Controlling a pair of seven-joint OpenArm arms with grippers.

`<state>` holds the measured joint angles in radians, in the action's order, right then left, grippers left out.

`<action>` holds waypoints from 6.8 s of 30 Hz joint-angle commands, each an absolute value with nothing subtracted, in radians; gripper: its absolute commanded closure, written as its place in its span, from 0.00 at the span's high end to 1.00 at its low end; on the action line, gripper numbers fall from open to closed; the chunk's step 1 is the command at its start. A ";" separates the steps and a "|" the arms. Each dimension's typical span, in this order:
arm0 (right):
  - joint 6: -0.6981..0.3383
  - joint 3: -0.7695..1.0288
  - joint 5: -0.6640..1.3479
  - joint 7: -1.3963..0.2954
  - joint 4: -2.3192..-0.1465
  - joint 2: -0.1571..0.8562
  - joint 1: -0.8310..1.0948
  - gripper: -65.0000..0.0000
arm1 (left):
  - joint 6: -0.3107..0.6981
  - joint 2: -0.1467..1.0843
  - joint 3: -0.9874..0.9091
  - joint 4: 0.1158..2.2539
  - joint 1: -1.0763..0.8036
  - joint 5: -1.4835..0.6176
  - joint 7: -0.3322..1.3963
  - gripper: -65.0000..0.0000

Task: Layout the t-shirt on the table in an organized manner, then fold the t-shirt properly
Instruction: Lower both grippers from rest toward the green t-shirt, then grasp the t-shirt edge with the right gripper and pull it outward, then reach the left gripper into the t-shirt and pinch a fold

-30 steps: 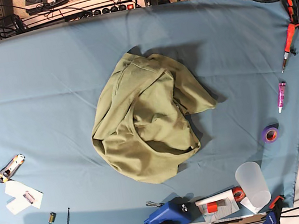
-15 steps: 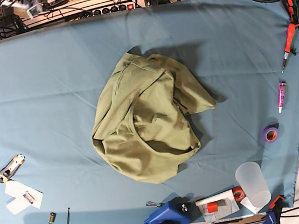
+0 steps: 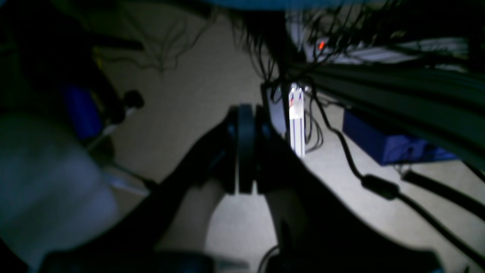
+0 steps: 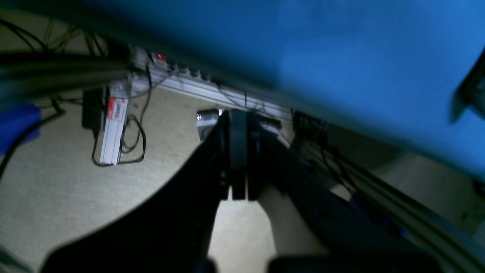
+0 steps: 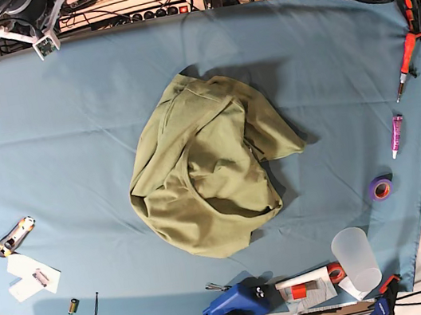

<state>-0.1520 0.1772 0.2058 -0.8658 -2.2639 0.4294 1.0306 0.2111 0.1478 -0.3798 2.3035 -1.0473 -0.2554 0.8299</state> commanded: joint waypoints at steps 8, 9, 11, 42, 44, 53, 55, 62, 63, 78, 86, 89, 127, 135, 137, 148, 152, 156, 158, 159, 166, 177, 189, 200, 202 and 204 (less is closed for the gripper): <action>-0.148 0.184 0.200 -0.856 -2.356 0.438 0.968 0.00 | 0.176 0.153 -0.383 2.356 -1.023 -0.255 0.722 0.00; -0.148 0.184 0.193 -0.857 -2.356 0.438 0.948 0.00 | 0.176 0.153 -0.383 2.356 -1.010 -0.255 0.715 0.00; -0.147 0.184 0.178 -0.859 -2.356 0.438 0.915 0.00 | 0.176 0.153 -0.383 2.356 -0.982 -0.255 0.712 0.00; -0.138 0.184 -0.144 -0.803 -2.356 0.329 0.661 0.00 | 0.335 0.153 -0.382 2.356 -0.728 -0.255 0.515 0.42; -0.138 0.184 -0.143 -0.811 -2.356 0.330 0.641 0.00 | 0.335 0.153 -0.382 2.356 -0.729 -0.255 0.515 0.42; -0.138 0.184 -0.144 -0.803 -2.356 0.330 0.643 0.45 | 0.335 0.153 -0.382 2.356 -0.729 -0.255 0.515 0.42; -0.136 0.184 -0.142 -0.797 -2.356 0.329 0.642 0.45 | 0.335 0.153 -0.382 2.356 -0.728 -0.256 0.515 0.42; -0.127 0.184 0.047 -0.829 -2.356 0.330 0.552 0.45 | 0.342 0.153 -0.382 2.356 -0.699 -0.255 0.515 0.42; -0.144 0.184 0.056 -0.820 -2.356 0.330 0.535 0.45 | 0.342 0.153 -0.382 2.356 -0.689 -0.255 0.515 0.42; -0.579 0.182 0.393 -0.809 -2.104 0.330 0.338 0.45 | 0.571 0.186 -0.175 2.187 -0.541 -0.343 0.515 0.42; -0.698 0.038 0.456 -0.836 -2.069 0.330 0.268 0.45 | 0.274 0.178 -0.057 2.185 -0.481 -0.075 0.515 0.42; -0.698 -0.083 0.365 -0.836 -2.068 0.330 0.237 0.45 | 0.205 0.178 -0.057 2.185 -0.479 -0.005 0.516 0.42; -0.339 -0.501 0.040 -0.743 -1.808 0.308 -0.014 0.00 | 0.127 0.180 -0.057 2.185 -0.479 0.030 0.556 0.42; -0.220 -0.379 0.041 -0.812 -1.946 0.308 -0.013 0.00 | 0.127 0.180 -0.057 2.185 -0.479 0.030 0.556 0.42; -0.203 -0.332 0.041 -0.817 -2.006 0.308 -0.013 0.00 | 0.127 0.180 -0.057 2.185 -0.479 0.030 0.556 0.42; -0.202 0.018 0.089 -0.891 -2.165 0.308 0.107 0.00 | 0.145 0.180 -0.056 2.185 -0.476 -0.043 0.503 0.42; -0.236 0.140 0.176 -0.905 -2.165 0.308 0.202 0.00 | 0.295 0.180 -0.054 2.185 -0.421 -0.068 0.499 0.42; -0.339 0.203 0.250 -0.944 -2.165 0.308 0.281 0.00 | 0.395 0.181 -0.054 2.184 -0.348 -0.079 0.497 0.42; -0.371 0.207 0.283 -0.944 -2.165 0.308 0.313 0.00 | 0.456 0.190 -0.054 2.173 -0.316 -0.113 0.496 0.42; -0.380 0.207 0.301 -0.944 -2.165 0.308 0.325 0.00 | 0.492 0.199 -0.053 2.162 -0.303 -0.123 0.494 0.42; -0.389 0.206 0.325 -0.939 -2.165 0.308 0.344 0.00 | 0.526 0.294 0.067 2.008 -0.217 -0.049 0.358 0.59; -0.485 0.205 0.371 -0.949 -2.165 0.308 0.381 0.00 | 0.494 0.299 0.297 1.866 0.035 -0.044 0.377 0.59; -0.527 0.205 0.411 -0.949 -2.165 0.307 0.382 0.00 | 0.442 0.294 0.447 1.605 0.265 0.008 0.373 0.59; -0.527 0.205 0.411 -0.947 -2.165 0.307 0.382 0.00 | 0.443 0.202 0.457 1.465 0.346 0.008 0.373 0.58; -0.527 0.205 0.411 -0.947 -2.165 0.308 0.382 0.00 | 0.441 0.177 0.457 1.425 0.361 0.009 0.374 0.58; -0.527 0.205 0.411 -0.947 -2.165 0.307 0.382 0.00 | 0.439 0.160 0.457 1.393 0.378 0.014 0.373 0.58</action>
